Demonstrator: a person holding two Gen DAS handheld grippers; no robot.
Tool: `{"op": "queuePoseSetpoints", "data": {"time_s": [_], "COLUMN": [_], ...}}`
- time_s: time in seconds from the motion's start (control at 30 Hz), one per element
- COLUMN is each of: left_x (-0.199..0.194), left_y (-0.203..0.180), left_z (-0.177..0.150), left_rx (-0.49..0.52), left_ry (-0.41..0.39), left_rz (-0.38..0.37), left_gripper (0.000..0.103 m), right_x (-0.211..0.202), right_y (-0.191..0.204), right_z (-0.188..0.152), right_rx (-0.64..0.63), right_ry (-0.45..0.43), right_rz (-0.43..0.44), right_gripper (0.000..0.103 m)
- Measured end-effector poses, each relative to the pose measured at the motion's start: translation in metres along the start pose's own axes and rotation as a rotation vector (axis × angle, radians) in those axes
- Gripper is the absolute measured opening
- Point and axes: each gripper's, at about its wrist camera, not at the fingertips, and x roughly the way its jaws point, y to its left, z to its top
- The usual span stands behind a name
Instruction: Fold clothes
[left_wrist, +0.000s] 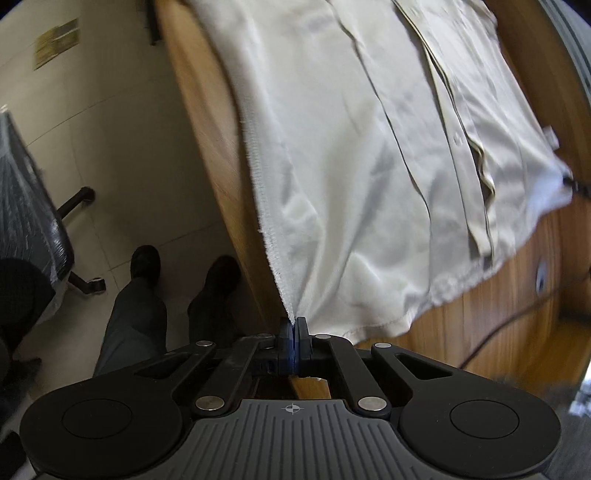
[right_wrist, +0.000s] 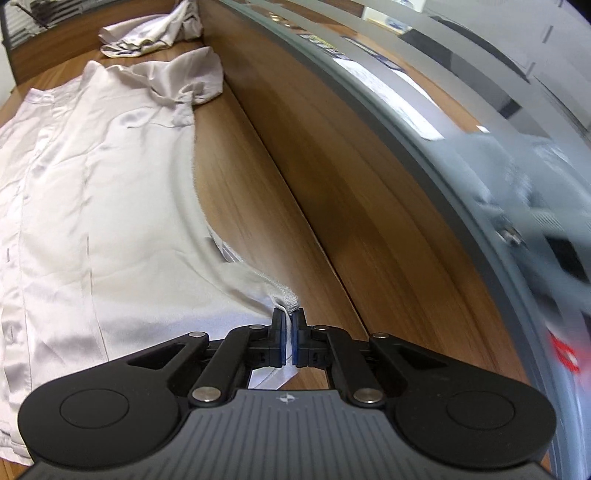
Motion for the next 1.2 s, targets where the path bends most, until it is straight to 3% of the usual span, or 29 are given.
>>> {"op": "queuePoseSetpoints", "data": {"time_s": [0.43,0.5,0.57,0.6,0.73,0.87,1.0,1.2], "left_x": [0.036,0.037,0.028,0.023,-0.010,-0.045,-0.077,-0.095], "left_y": [-0.022,-0.026,-0.027,-0.027,-0.025,-0.043,-0.061,-0.088], "left_z": [-0.003,-0.002,0.002,0.004,0.014,0.028,0.059,0.104], "left_rx": [0.360,0.410,0.451,0.472,0.530,0.645,0.763,1.036], "left_ry": [0.298,0.327,0.333,0.335,0.279,0.148,0.023,-0.136], "left_rz": [-0.069,-0.075,-0.092,-0.100,-0.112,-0.082,-0.081,-0.074], "left_gripper": [0.005,0.013,0.028,0.030,0.033,0.037,0.041,0.044], "right_x": [-0.026,-0.031,-0.041,-0.048,-0.079,-0.117,-0.153,-0.203], "right_y": [-0.018,-0.015,-0.012,-0.011,0.000,0.019,0.047,0.114], "right_z": [-0.034,-0.034,-0.034,-0.033,-0.027,-0.032,-0.051,-0.102], "right_rx": [0.095,0.101,0.117,0.130,0.200,0.278,0.353,0.550], "right_ry": [0.124,0.114,0.094,0.077,-0.003,-0.081,-0.135,-0.212], "right_rz": [-0.191,-0.209,-0.226,-0.230,-0.229,-0.211,-0.203,-0.222], "right_gripper": [0.004,0.009,0.032,0.034,0.034,0.035,0.035,0.035]}}
